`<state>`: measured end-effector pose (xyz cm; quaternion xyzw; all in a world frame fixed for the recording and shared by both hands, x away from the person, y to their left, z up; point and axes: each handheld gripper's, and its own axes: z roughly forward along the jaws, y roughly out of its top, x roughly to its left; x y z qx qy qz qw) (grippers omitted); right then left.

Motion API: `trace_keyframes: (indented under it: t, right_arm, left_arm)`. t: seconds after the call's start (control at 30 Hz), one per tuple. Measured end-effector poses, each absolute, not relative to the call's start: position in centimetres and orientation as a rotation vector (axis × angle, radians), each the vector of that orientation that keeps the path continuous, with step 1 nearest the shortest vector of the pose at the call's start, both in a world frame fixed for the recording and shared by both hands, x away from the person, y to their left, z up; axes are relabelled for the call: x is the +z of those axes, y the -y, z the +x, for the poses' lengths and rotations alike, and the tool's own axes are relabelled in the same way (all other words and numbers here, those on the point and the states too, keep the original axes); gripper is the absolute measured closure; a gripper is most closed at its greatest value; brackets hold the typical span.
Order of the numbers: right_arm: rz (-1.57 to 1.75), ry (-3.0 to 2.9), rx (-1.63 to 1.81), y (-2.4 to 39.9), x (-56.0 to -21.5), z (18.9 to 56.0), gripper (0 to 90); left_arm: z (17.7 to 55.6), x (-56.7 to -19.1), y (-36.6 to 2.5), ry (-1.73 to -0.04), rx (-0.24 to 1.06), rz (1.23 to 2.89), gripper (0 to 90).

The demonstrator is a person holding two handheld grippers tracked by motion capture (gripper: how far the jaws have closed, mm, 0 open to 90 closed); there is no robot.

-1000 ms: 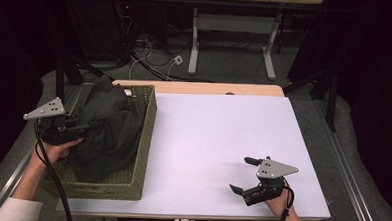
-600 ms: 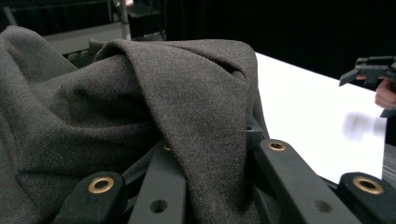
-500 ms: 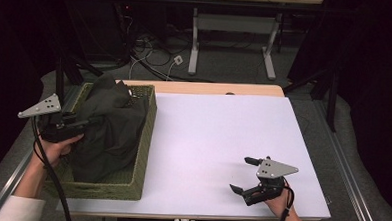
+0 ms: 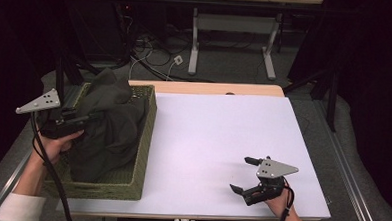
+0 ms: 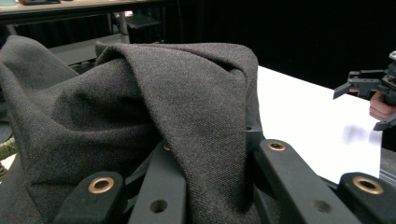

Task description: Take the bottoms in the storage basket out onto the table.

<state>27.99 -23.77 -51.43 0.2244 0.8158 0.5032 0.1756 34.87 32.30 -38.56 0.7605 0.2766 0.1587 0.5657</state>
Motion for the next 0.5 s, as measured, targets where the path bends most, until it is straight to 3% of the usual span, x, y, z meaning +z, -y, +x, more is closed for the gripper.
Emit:
trace_keyframes:
  t: [0.5]
  right_arm:
    - [0.636,-2.310,1.427,23.8,-51.4,28.0,1.8]
  left_arm:
    - [35.2,-36.7,-31.3,-0.619,0.382,1.781,79.2]
